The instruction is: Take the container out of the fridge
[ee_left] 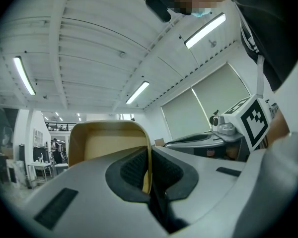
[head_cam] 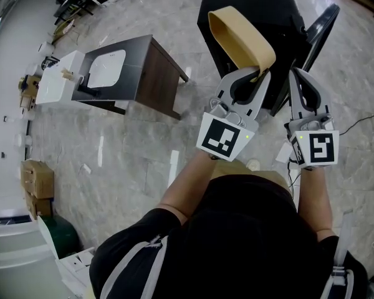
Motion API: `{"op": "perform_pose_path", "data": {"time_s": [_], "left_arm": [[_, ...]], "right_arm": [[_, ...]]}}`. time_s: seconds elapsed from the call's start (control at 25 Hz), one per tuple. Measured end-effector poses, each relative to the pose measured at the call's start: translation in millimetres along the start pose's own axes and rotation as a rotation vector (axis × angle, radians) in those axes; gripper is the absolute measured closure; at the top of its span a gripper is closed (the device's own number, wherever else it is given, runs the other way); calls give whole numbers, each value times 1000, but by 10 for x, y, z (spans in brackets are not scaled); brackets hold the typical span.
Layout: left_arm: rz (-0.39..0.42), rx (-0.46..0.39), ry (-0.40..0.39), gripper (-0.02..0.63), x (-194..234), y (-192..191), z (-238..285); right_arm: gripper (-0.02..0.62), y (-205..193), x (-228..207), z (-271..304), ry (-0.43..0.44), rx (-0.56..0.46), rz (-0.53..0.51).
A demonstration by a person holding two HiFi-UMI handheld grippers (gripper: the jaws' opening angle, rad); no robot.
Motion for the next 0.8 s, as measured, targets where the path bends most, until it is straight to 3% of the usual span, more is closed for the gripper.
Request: {"op": "perform_pose_path", "data": {"time_s": [0.8], "left_arm": [[-14, -9, -8, 577, 44, -45, -137]], "right_arm": [[560, -14, 161, 48, 23, 1, -10]]}}
Point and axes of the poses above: the fingertips, and each gripper's own axes: z forward along the fingers, x to its left, y out of its top, the point moved 4 cm from there along -z, backward along the fingers, and after that the axes turned 5 degrees about -x, right-handed, at the moved point
